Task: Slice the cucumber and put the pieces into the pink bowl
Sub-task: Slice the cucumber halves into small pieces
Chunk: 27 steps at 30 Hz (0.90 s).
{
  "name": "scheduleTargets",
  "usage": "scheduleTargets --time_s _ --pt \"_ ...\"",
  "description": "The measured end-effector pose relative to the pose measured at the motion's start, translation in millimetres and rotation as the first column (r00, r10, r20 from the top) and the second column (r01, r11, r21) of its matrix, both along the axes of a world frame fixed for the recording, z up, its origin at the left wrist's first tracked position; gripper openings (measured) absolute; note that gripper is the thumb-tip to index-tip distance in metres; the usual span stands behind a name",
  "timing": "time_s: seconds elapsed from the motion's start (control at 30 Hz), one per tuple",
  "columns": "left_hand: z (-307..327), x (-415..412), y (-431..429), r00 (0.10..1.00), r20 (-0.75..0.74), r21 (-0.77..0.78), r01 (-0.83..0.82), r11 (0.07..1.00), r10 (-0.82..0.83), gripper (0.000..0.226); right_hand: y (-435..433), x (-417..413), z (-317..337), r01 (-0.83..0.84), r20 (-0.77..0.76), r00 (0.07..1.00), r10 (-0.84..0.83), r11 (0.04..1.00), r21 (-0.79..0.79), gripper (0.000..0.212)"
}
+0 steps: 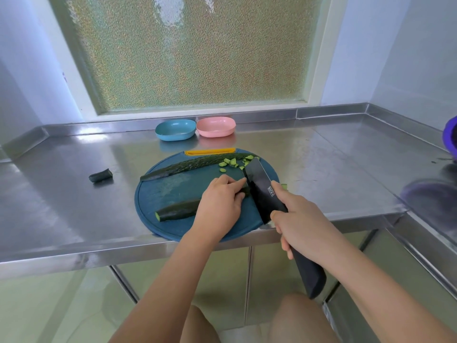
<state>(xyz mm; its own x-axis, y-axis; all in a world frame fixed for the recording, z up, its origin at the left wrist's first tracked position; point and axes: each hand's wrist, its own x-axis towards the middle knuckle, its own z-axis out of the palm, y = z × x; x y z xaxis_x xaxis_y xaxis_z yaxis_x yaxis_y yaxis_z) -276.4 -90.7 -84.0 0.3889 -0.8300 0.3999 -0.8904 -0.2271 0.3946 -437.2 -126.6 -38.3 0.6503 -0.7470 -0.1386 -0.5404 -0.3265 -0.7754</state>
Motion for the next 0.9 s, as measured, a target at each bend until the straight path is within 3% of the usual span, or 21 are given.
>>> scheduleTargets --time_s 0.43,0.9 --pt "-1.6 0.2 -0.3 1.0 0.008 -0.007 0.006 1.0 -0.006 0.036 1.8 0.9 -1.1 -0.022 -0.024 1.0 0.021 0.999 -0.048 0.069" --pt "-2.4 -2.8 -0.3 1.0 0.006 -0.011 -0.01 1.0 0.01 0.037 -0.8 18.7 2.6 -0.072 -0.191 0.98 0.049 0.99 -0.119 0.075"
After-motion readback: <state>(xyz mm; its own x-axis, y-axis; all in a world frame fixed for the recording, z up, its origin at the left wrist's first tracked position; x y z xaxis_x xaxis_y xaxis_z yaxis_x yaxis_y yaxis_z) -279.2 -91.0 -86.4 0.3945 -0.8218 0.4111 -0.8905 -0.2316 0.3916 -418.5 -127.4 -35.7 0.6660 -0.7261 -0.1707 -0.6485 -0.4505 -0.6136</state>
